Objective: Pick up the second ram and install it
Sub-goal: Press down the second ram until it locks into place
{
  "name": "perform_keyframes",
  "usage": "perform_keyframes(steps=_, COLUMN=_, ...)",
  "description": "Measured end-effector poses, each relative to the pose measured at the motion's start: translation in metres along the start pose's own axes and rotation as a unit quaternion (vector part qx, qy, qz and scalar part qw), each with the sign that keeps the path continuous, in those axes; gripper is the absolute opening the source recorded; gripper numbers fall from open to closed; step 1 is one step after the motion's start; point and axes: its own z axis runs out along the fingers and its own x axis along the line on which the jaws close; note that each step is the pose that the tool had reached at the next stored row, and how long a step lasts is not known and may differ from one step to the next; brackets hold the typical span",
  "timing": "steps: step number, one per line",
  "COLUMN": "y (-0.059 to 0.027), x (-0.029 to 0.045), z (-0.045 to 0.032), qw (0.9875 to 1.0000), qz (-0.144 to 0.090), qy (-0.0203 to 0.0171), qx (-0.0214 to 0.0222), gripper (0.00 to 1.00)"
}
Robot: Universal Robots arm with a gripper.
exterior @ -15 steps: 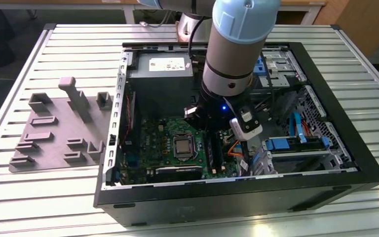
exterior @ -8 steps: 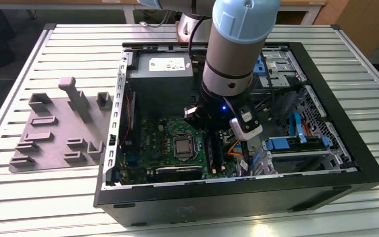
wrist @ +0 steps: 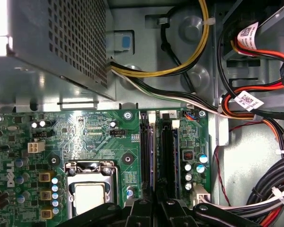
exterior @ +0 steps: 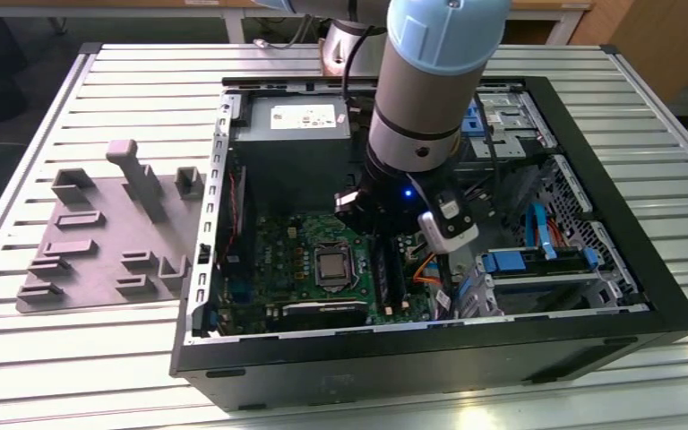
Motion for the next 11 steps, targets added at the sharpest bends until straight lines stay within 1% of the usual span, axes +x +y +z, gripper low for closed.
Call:
perform_keyframes(steps=5, y=-0.0002, x=-0.0002, z=0.0000, qw=1.0000, qz=-0.007, qy=0.0003, qx=0.0003, gripper=0.14)
perform_keyframes(steps=11, y=-0.0005, x=-0.0002, z=0.0002, qw=1.0000, qz=-0.007, qy=0.0003, qx=0.0003, gripper=0.14)
